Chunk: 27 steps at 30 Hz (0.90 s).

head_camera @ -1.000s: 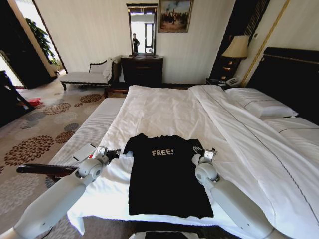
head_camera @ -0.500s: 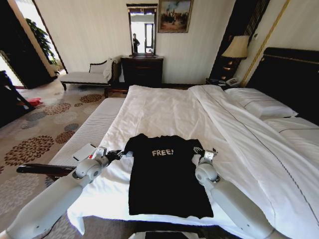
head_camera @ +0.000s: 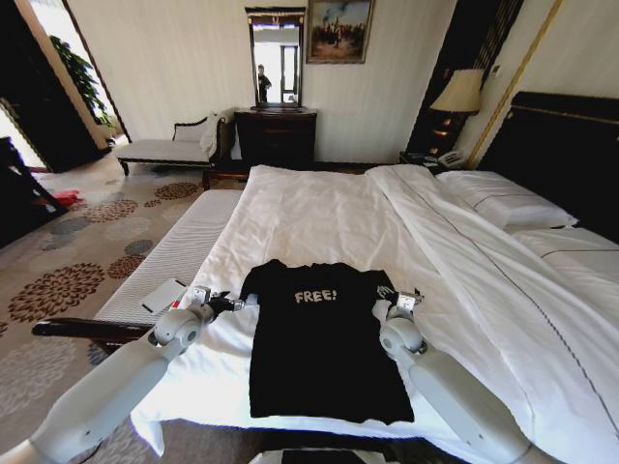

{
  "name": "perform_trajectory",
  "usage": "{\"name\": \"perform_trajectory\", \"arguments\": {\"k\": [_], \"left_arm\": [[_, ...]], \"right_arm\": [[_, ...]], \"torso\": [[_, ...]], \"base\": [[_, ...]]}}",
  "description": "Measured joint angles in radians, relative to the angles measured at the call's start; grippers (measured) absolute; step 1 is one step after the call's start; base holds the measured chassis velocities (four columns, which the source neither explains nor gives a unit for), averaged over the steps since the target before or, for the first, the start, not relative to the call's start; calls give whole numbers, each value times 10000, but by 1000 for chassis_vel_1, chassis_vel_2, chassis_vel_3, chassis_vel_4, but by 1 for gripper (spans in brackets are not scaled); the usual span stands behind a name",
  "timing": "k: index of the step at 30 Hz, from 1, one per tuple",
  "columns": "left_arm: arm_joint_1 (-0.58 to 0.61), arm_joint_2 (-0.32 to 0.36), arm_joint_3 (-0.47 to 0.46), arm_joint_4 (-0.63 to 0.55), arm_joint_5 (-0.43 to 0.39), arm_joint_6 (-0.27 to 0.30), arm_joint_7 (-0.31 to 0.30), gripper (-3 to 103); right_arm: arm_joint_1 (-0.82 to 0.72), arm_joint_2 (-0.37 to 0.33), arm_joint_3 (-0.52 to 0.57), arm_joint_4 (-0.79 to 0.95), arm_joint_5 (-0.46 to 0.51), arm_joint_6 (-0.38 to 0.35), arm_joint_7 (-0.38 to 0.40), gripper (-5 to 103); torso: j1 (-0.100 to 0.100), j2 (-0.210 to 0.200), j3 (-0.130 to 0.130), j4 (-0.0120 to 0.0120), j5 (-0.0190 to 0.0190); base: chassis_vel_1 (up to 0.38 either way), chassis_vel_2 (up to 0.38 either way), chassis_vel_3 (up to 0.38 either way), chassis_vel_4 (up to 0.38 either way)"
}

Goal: Fold the clothes on the bed.

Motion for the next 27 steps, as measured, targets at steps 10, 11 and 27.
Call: {"name": "perform_trajectory", "arguments": {"k": [10,11,27], "left_arm": [[81,-146,-72,37,59,-162,2,22],[81,-146,-72,37,59,-162,2,22],[361,-151,-659,-265,-116,-195,-74,0]], "right_arm": [[25,27,-34,-34,-43,5,-3,100],[25,27,-34,-34,-43,5,-3,100],[-54,29,20,-10,-174,18,-4,100]], "torso": [[0,0,0,0,0],[0,0,0,0,0],[0,0,0,0,0]], "base": [[0,0,0,0],[0,0,0,0],[0,0,0,0]]}}
